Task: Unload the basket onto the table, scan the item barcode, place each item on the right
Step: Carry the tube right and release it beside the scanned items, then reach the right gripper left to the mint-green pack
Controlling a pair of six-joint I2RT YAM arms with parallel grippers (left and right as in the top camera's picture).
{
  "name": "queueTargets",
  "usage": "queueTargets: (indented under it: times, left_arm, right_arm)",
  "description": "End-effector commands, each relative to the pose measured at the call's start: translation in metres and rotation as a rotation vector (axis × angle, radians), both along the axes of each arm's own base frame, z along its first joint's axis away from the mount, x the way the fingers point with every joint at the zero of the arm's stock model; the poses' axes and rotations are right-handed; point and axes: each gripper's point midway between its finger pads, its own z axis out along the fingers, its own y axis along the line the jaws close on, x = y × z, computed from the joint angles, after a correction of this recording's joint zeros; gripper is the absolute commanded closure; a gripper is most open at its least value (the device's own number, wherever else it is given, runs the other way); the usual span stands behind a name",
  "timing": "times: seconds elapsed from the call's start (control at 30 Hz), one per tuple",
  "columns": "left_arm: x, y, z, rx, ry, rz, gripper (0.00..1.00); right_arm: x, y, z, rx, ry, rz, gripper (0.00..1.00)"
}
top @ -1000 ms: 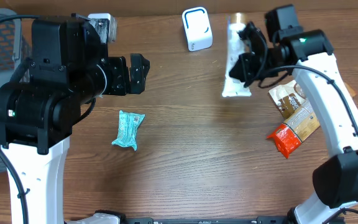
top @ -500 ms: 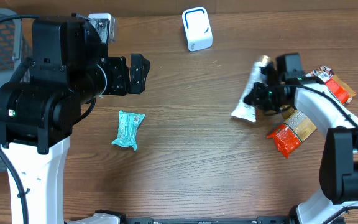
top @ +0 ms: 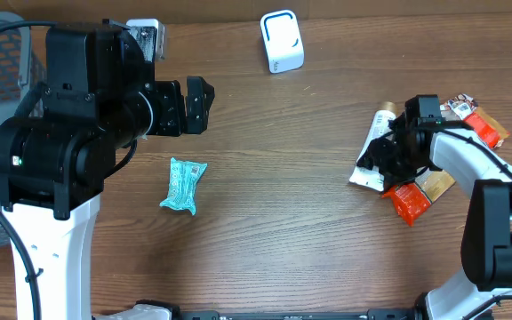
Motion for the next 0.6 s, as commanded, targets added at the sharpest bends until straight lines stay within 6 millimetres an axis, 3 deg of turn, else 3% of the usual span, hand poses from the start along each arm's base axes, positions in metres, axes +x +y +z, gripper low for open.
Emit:
queueTargets:
  times: [0.0, 0.1, 0.13, 0.17, 0.23, 0.4, 0.57]
  left_arm:
    - [0.001, -0.001, 0.001, 0.011, -0.011, -0.019, 0.0]
    - [0.001, -0.001, 0.001, 0.011, -0.011, -0.019, 0.0]
    - [0.001, -0.001, 0.001, 0.011, -0.011, -0.019, 0.0]
    - [0.001, -0.001, 0.001, 0.011, -0.011, -0.019, 0.0]
    - [0.001, -0.001, 0.001, 0.011, -0.011, -0.019, 0.01]
    - [0.001, -0.001, 0.001, 0.011, -0.01, -0.019, 0.01]
    - [0.001, -0.001, 0.001, 0.011, -0.01, -0.019, 0.0]
  right_arm:
    - [0.019, -0.012, 0.034, -0.048, -0.049, 0.032, 0.35]
    - [0.018, -0.024, 0.065, -0.098, -0.009, 0.049, 0.32]
    - [0.018, -0.025, 0.074, -0.102, -0.008, 0.065, 0.25]
    - [0.019, -0.025, 0.085, -0.102, -0.008, 0.075, 0.19]
    - [0.024, -0.014, 0.107, -0.066, -0.031, 0.102, 0.18]
    - [0.042, 0.062, 0.13, 0.176, -0.173, 0.234, 0.18]
    - [0.05, 0.147, 0.129, 0.272, -0.308, 0.354, 0.14]
